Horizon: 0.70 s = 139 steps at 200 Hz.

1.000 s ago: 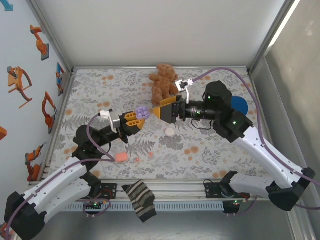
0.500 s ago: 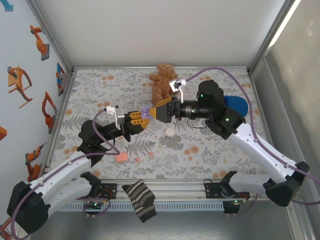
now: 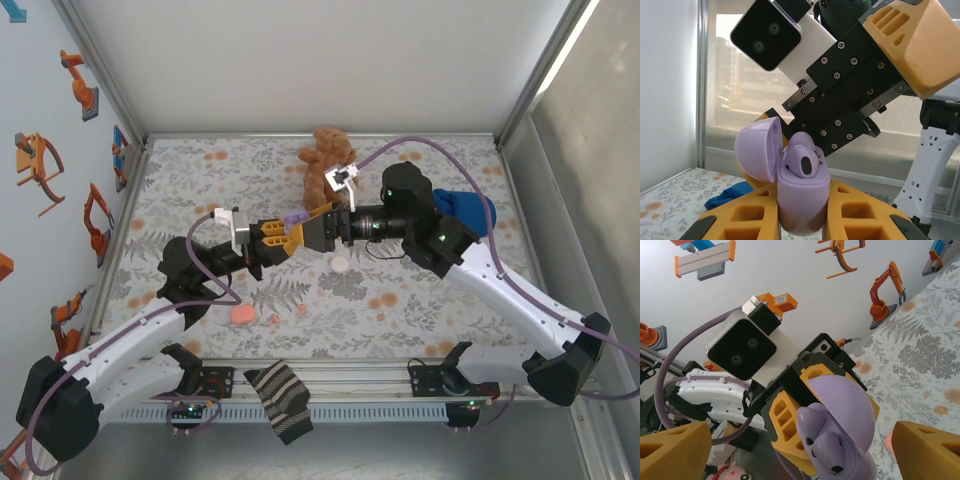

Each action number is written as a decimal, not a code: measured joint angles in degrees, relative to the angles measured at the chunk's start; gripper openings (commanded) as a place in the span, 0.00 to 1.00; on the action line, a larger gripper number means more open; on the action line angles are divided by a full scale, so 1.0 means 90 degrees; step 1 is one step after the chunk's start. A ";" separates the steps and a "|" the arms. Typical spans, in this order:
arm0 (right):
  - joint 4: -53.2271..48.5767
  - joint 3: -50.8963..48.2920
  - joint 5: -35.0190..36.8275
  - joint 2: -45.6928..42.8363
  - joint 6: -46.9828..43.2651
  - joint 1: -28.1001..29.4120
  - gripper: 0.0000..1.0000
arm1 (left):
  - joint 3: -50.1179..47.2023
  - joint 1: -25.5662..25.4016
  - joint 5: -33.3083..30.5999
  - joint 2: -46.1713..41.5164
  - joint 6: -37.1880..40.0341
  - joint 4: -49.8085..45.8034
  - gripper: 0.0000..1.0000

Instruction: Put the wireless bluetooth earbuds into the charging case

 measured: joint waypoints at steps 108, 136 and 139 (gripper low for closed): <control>0.0007 0.0124 -0.0005 -0.0039 -0.0260 0.0017 0.89 | 0.0010 0.0000 0.0022 0.0036 -0.0005 0.0007 0.00; 0.0002 0.0134 0.0017 -0.0085 -0.0355 0.0017 0.89 | 0.0010 0.0002 0.0027 0.0039 -0.0005 0.0024 0.00; 0.0005 0.0134 0.0017 -0.0085 -0.0362 0.0017 0.89 | 0.0010 0.0000 0.0027 0.0039 -0.0005 0.0024 0.00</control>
